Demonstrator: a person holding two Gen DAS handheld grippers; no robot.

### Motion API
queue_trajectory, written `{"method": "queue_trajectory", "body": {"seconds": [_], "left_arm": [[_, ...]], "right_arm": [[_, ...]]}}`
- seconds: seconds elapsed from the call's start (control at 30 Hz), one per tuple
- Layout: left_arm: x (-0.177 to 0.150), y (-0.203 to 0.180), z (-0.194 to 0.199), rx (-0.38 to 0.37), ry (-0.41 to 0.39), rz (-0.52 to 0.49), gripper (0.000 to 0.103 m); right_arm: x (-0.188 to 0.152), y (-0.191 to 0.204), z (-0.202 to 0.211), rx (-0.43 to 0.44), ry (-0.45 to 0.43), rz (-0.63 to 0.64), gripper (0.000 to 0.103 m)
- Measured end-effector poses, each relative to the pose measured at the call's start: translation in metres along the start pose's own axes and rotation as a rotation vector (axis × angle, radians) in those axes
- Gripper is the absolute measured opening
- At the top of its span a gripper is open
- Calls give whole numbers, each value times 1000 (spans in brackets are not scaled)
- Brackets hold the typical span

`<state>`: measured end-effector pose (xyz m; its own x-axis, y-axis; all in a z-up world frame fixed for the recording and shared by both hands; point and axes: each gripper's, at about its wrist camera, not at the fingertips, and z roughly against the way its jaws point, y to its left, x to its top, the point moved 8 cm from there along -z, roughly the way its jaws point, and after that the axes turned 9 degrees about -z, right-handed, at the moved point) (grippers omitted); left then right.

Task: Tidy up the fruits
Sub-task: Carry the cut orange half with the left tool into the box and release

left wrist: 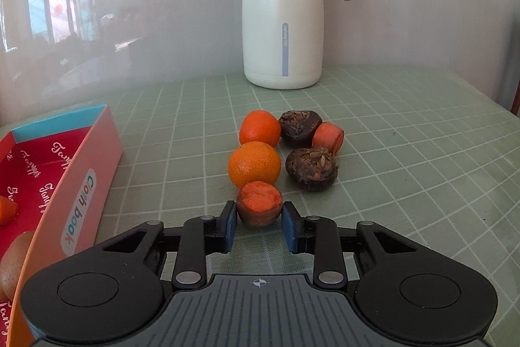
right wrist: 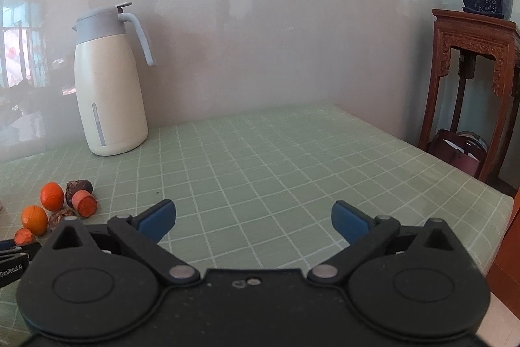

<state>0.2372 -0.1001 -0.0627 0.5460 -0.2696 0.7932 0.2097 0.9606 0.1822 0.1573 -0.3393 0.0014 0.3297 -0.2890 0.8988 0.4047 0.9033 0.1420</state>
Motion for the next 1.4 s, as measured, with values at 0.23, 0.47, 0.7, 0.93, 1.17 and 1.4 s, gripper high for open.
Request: {"method": "queue_trajectory", "body": {"seconds": [0.23,0.47,0.7,0.93,1.17,1.4], "left_arm": [[1,4,3,7,-17,12,30],[3,8,13,22,-49,19,30],[7,15,25,33,-83,24,30],[11,23,35,49,-116,37,30],[15,43,50,87,-158,53,30],[12,82,62,148,-171,112,30]], "right_arm": [[-3,7,1,13,7,13,103],[-4,8,1,0,8,21,103],[-4,16,1,22,13,29,103],[-7,26,2,35,19,48,103],[-7,36,2,46,17,64,103],[-11,52,1,65,22,82,103]]}}
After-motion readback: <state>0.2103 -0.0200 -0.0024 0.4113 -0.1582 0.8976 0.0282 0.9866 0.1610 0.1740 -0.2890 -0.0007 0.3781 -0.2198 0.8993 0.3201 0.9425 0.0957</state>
